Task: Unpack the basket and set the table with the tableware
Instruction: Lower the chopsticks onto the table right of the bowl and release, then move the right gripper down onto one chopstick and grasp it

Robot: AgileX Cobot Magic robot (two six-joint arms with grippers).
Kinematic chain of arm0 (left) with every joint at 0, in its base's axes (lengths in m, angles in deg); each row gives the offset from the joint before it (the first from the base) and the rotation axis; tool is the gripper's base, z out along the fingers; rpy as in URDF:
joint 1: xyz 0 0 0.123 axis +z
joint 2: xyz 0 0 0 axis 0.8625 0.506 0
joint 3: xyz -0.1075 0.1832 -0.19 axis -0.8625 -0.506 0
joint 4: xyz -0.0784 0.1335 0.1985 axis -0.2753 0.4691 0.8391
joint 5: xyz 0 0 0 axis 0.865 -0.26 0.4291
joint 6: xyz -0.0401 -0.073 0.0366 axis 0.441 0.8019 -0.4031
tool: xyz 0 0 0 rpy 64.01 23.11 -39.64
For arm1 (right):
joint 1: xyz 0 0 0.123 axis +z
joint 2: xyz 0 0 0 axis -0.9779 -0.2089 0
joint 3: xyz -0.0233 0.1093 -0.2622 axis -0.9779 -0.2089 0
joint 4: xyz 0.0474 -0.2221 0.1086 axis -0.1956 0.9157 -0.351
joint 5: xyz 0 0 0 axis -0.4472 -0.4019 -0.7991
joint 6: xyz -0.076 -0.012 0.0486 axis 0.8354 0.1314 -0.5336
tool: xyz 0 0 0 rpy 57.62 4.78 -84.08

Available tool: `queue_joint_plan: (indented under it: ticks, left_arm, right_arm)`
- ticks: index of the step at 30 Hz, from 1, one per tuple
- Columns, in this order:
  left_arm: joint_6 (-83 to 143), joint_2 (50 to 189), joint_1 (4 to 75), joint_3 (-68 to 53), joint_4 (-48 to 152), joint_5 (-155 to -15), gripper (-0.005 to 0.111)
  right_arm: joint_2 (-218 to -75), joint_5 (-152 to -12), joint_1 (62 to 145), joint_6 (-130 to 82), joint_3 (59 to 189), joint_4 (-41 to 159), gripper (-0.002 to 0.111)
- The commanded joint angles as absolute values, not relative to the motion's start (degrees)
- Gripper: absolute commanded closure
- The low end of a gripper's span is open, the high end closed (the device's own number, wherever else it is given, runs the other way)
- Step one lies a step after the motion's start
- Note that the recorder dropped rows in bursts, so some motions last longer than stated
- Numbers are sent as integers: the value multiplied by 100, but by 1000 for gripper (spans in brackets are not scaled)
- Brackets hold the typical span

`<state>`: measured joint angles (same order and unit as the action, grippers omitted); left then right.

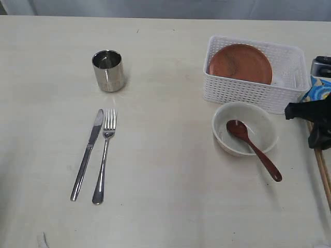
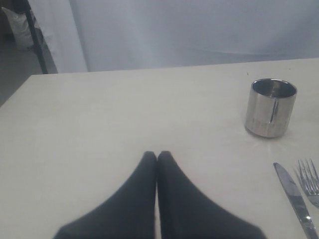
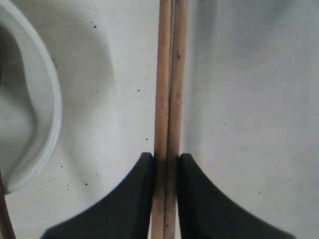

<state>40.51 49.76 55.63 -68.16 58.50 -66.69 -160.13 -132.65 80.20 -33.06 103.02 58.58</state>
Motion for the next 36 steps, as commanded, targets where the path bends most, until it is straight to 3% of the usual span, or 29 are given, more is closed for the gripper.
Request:
queue_joint_plan:
  ticks: [1,11,20,36]
  left_arm:
    - [4054,4960,5574,-6836,5785,-6672,107]
    - [4054,4960,5574,-6836,5785,-6672,107]
    - [4054,4960,5574,-6836,5785,-6672,107]
    - [4054,4960,5574,-6836,5785,-6672,107]
  right_arm:
    - [-16629,-12673,7969,-3245,10269,5583,109]
    - [-17645,-12043,8558,-2646,10599,4965,109]
    - [-17706,-12034,9648,-2477,10654,4943,109]
    - [-16772,-12265,9674,-2660,10805,5094,108]
